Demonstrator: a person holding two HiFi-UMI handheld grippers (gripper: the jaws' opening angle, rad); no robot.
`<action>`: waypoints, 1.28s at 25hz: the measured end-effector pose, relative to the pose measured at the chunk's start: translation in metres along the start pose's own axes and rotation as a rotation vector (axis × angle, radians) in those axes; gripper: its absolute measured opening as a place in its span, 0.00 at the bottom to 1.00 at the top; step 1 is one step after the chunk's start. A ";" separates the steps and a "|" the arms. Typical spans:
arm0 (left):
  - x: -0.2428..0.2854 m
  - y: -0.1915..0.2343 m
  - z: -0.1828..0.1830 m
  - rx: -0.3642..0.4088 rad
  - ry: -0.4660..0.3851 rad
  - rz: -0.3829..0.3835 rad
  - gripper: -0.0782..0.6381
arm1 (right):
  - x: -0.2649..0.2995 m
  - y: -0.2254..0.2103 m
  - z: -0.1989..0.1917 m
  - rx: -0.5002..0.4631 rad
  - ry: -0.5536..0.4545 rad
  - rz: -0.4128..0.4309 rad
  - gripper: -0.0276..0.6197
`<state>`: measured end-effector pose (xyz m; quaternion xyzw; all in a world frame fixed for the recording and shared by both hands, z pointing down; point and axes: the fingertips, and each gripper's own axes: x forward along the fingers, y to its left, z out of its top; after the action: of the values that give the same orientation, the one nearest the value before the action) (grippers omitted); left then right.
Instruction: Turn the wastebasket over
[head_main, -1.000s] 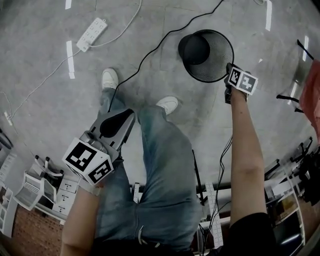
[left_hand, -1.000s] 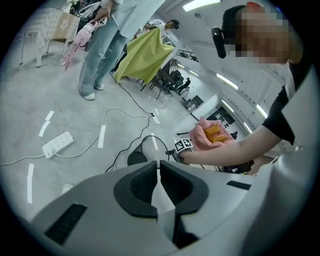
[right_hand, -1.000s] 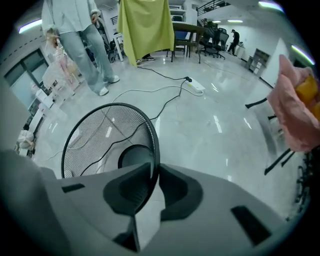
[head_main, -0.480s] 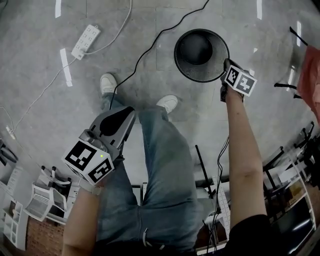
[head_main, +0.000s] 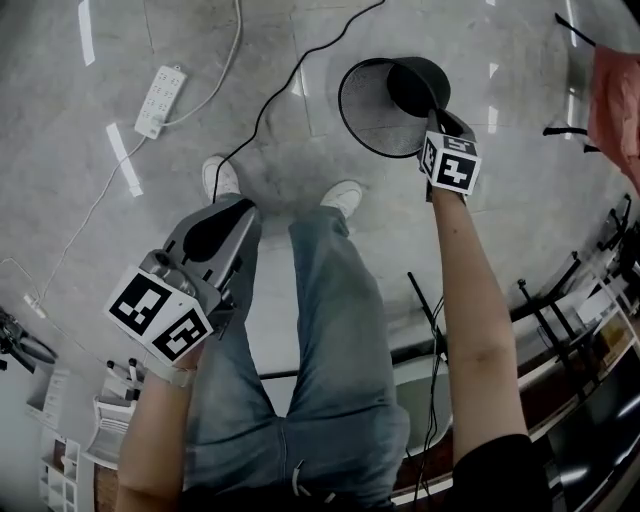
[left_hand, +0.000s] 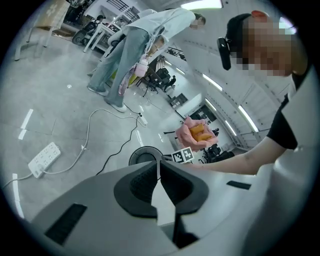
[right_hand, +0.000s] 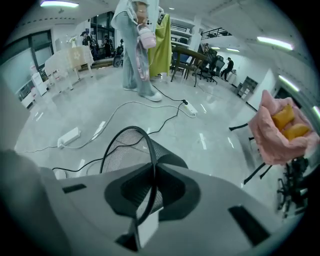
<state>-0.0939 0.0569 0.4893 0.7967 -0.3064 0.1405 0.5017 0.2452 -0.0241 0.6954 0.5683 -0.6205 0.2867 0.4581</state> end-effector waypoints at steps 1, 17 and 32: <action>-0.003 0.005 0.001 0.005 0.006 -0.009 0.13 | -0.001 0.008 -0.002 0.003 -0.001 -0.008 0.10; -0.041 0.082 -0.010 0.071 0.082 -0.052 0.13 | 0.021 0.193 -0.068 -0.006 0.119 0.052 0.12; -0.010 0.084 -0.015 0.082 0.146 -0.062 0.13 | 0.032 0.224 -0.073 -0.042 0.171 0.193 0.33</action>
<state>-0.1537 0.0476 0.5505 0.8134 -0.2381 0.1949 0.4938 0.0481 0.0679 0.7909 0.4698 -0.6370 0.3638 0.4912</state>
